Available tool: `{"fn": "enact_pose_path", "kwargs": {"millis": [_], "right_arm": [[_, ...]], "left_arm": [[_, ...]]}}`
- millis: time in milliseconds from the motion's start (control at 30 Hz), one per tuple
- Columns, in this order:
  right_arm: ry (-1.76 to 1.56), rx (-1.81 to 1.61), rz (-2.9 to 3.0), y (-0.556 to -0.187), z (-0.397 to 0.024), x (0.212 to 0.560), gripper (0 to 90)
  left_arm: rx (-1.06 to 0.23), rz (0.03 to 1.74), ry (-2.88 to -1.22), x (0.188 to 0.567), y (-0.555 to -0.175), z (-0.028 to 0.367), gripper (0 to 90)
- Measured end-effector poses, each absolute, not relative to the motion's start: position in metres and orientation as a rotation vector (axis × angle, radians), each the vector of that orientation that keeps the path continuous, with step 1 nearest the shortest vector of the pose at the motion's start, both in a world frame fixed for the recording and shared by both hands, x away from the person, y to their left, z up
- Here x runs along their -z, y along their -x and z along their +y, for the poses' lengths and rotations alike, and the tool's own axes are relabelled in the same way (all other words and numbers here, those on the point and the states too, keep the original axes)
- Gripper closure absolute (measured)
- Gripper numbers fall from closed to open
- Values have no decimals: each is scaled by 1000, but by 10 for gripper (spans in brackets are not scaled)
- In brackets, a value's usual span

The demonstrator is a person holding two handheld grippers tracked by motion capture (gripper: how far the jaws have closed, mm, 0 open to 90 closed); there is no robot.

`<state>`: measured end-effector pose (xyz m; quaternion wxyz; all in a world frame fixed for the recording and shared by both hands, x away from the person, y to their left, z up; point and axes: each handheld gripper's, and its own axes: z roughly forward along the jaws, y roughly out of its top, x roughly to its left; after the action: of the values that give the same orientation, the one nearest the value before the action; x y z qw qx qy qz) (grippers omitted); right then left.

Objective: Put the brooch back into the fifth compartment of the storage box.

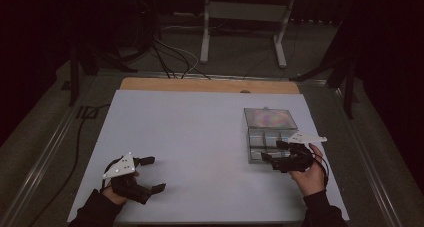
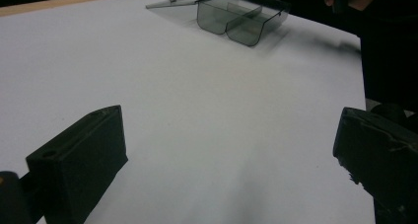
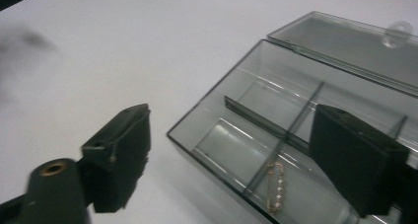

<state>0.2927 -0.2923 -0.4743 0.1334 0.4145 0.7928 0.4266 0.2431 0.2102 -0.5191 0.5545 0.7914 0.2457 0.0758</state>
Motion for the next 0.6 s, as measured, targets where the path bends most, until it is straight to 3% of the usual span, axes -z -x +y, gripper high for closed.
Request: {"fn": "enact_pose_path", "kwargs": {"millis": [67,167,600], "right_arm": [[-1187,-1273,2299,-291,-291,473,120],[-1165,-1296,2294,-289,-289,471,0],[-1074,-1354,2350,-279,-274,466,0]], "left_arm": [[-175,580,-1865,519,-244,209,12],[-176,575,-1872,519,-245,208,12],[-169,566,-1861,519,-243,211,12]]}}
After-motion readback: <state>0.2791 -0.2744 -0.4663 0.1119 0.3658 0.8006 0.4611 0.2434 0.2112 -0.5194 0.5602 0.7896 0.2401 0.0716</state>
